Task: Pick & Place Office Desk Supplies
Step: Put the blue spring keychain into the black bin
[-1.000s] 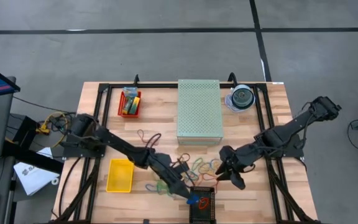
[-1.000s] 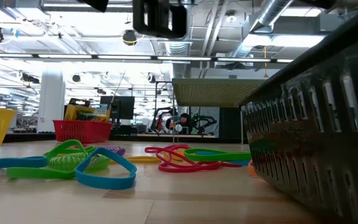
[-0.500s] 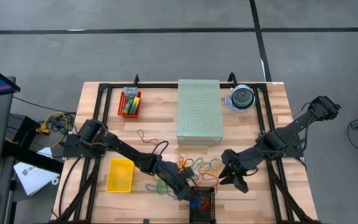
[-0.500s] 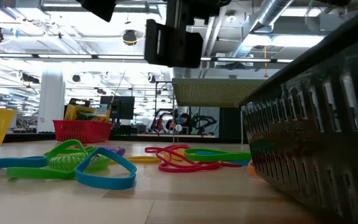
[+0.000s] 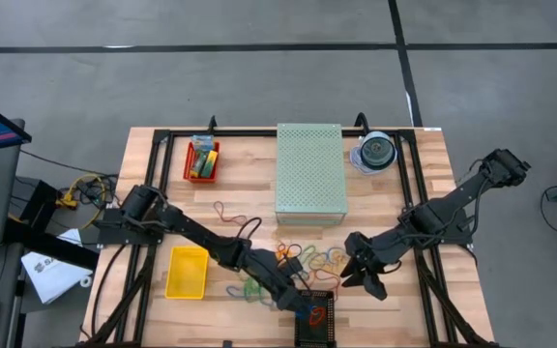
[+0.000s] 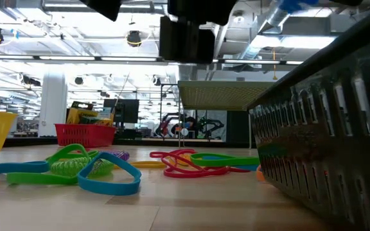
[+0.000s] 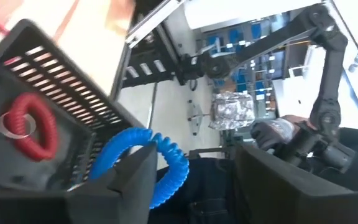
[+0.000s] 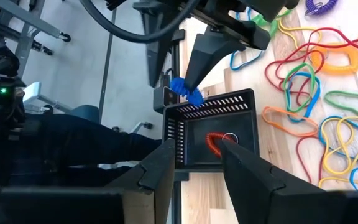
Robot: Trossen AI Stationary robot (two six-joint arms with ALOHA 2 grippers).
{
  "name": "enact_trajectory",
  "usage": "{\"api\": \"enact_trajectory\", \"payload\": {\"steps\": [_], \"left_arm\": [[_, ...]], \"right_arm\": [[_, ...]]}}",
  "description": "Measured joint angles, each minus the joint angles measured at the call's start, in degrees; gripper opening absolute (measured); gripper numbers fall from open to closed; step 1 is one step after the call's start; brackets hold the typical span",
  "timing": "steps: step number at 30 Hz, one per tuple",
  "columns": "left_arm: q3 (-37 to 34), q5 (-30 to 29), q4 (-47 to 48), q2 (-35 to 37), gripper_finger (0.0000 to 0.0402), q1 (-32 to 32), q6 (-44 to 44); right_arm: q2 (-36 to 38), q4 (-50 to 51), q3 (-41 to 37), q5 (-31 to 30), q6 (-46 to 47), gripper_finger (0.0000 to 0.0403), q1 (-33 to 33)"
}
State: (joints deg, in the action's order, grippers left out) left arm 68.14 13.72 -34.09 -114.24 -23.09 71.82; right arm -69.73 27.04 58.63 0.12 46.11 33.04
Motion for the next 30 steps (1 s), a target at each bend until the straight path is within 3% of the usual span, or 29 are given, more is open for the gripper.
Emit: {"api": "enact_trajectory", "payload": {"steps": [5, 14, 23, 30], "left_arm": [[0.00, 0.26, -1.79, 0.04, 0.0234, 0.00, -1.03], [-0.06, 3.06, 0.50, 0.09, 0.0225, 0.17, -0.92], [0.17, 0.67, 1.39, 0.20, 0.0223, 0.79, 0.04], [1.01, -0.26, 7.57, 0.20, 0.0222, 1.53, 0.45]], "right_arm": [[0.00, -0.02, 0.00, -0.04, -0.02, 0.0128, -0.02], [0.00, -0.02, 0.00, -0.17, -0.04, 0.0128, 0.74], [0.00, -0.04, 0.00, -0.17, -0.02, 0.0128, 0.74], [0.00, -0.04, 0.00, -0.18, -0.04, 0.0128, 0.91]]}}
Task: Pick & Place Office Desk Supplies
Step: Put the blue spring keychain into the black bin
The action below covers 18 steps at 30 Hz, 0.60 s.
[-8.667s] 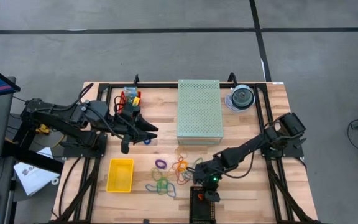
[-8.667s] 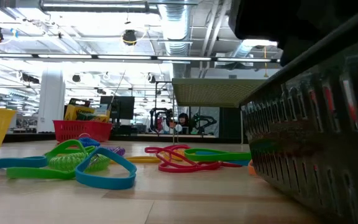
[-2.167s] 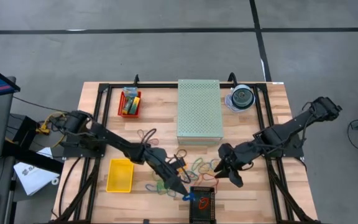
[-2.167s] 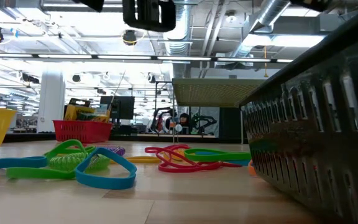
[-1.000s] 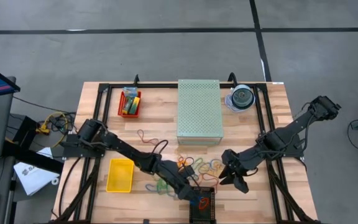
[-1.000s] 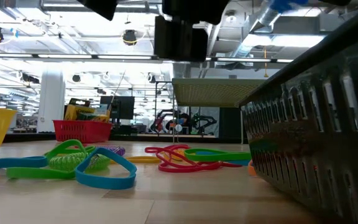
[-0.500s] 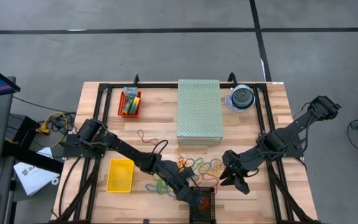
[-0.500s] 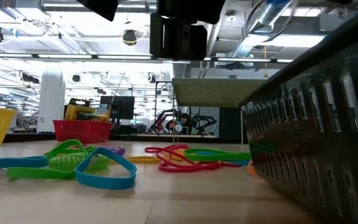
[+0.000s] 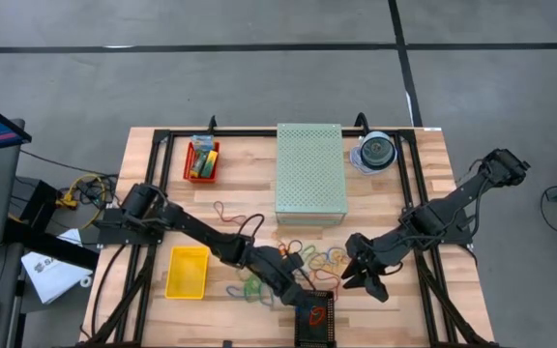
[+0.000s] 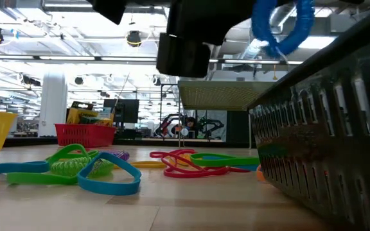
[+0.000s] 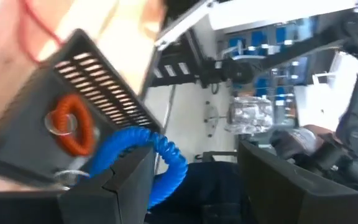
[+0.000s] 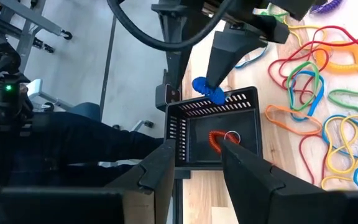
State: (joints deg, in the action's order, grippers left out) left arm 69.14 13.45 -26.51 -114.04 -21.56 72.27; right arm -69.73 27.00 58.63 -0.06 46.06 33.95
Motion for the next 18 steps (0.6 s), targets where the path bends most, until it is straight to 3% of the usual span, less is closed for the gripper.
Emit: {"api": "enact_trajectory", "payload": {"steps": [18], "left_arm": [[-0.07, -1.68, 0.65, -1.10, 0.0221, 0.78, 1.76]], "right_arm": [[0.00, -0.02, 0.00, -0.41, -0.61, 0.0128, 0.22]]}}
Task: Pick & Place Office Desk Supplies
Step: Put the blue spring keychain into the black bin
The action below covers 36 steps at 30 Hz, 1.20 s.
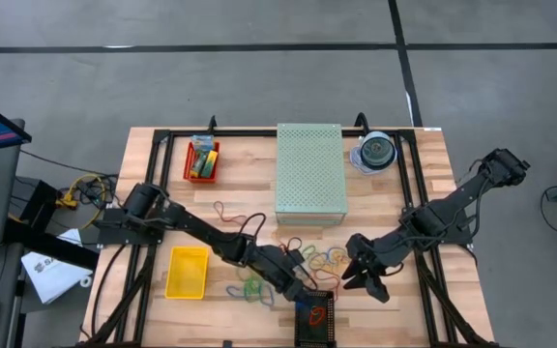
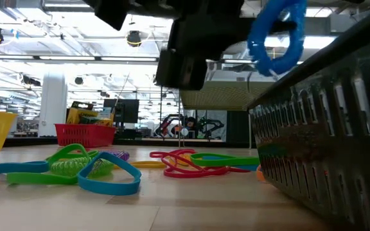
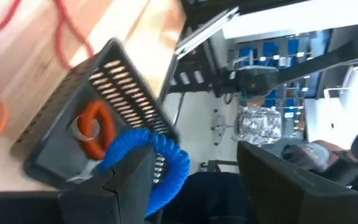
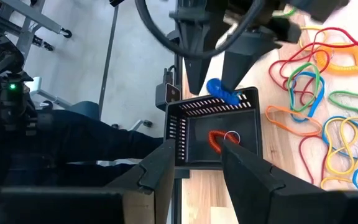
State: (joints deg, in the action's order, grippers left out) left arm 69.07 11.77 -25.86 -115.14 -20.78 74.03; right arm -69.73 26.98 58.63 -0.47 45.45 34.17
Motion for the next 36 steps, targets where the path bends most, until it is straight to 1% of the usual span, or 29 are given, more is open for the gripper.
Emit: {"api": "enact_trajectory", "payload": {"steps": [4, 9, 12, 16, 24, 31, 34, 36], "left_arm": [[-0.01, -0.41, -1.56, -1.45, 0.0221, -0.10, 0.84], [-0.01, -2.88, -1.48, -1.82, 0.0221, -0.36, 0.84], [-0.01, -3.32, 1.67, -1.81, 0.0221, -0.48, 0.72], [-0.04, -3.32, 4.32, -1.81, 0.0219, -0.92, 0.16], [-0.04, -3.23, 2.86, -1.63, 0.0209, -1.46, -0.02], [0.04, -0.41, 2.07, -1.50, 0.0200, -1.46, -0.24], [1.62, -0.25, 0.21, -1.21, 0.0196, -1.81, -2.93], [3.43, 0.74, 5.65, -0.69, 0.0196, -1.58, -3.65]], "right_arm": [[0.02, 0.00, 0.00, -0.02, 0.06, 0.0128, 0.00], [0.02, 0.00, 0.00, -0.02, 0.21, 0.0128, 0.33], [0.02, 0.00, 0.00, -0.02, 0.17, 0.0128, 0.37], [0.02, 0.00, 0.00, -0.02, 0.04, 0.0128, 0.35], [0.02, 0.04, 0.00, -0.02, 0.06, 0.0128, 0.70], [0.02, 0.04, 0.00, -0.02, 0.16, 0.0128, 0.70], [0.02, 0.04, 0.00, -0.02, 0.22, 0.0128, 0.70], [0.02, 0.02, 0.00, -0.02, 0.19, 0.0128, 0.70]]}}
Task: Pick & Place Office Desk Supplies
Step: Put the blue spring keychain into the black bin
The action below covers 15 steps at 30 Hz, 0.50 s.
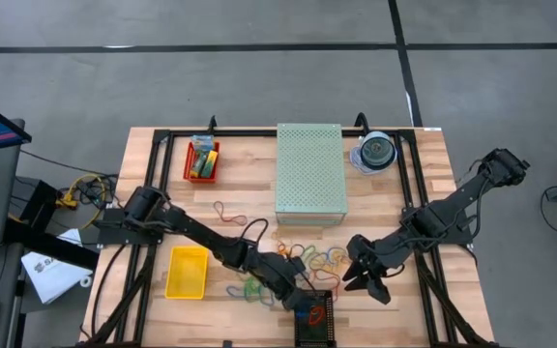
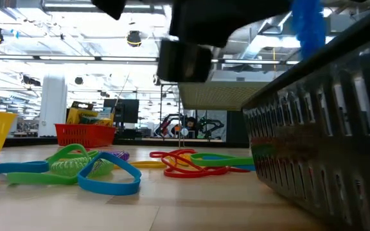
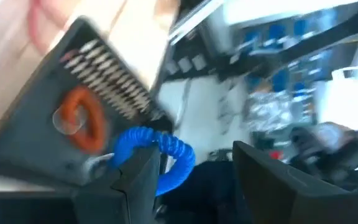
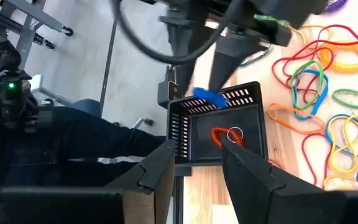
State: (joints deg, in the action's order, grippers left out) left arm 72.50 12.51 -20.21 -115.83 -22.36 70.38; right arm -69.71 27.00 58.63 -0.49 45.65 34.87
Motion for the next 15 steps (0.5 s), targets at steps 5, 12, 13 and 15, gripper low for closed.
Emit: {"api": "enact_trajectory", "payload": {"steps": [5, 12, 13, 15], "left_arm": [[2.92, 0.79, 5.86, -0.48, 0.0195, 0.32, -4.25], [3.22, -0.02, 8.23, -0.46, 0.0195, 1.82, -4.18], [3.25, 0.40, 7.77, -0.37, 0.0195, 1.91, -4.18], [3.20, 0.49, 6.08, -0.37, 0.0195, 1.94, -4.72]], "right_arm": [[0.00, 0.01, 0.00, 0.05, -0.16, 0.0128, 0.00], [0.00, 0.02, 0.00, 0.33, -0.61, 0.0128, 0.00], [0.00, 0.01, 0.00, 0.42, -0.61, 0.0128, 0.00], [0.00, 0.02, 0.00, 0.44, -0.61, 0.0128, 0.00]]}}
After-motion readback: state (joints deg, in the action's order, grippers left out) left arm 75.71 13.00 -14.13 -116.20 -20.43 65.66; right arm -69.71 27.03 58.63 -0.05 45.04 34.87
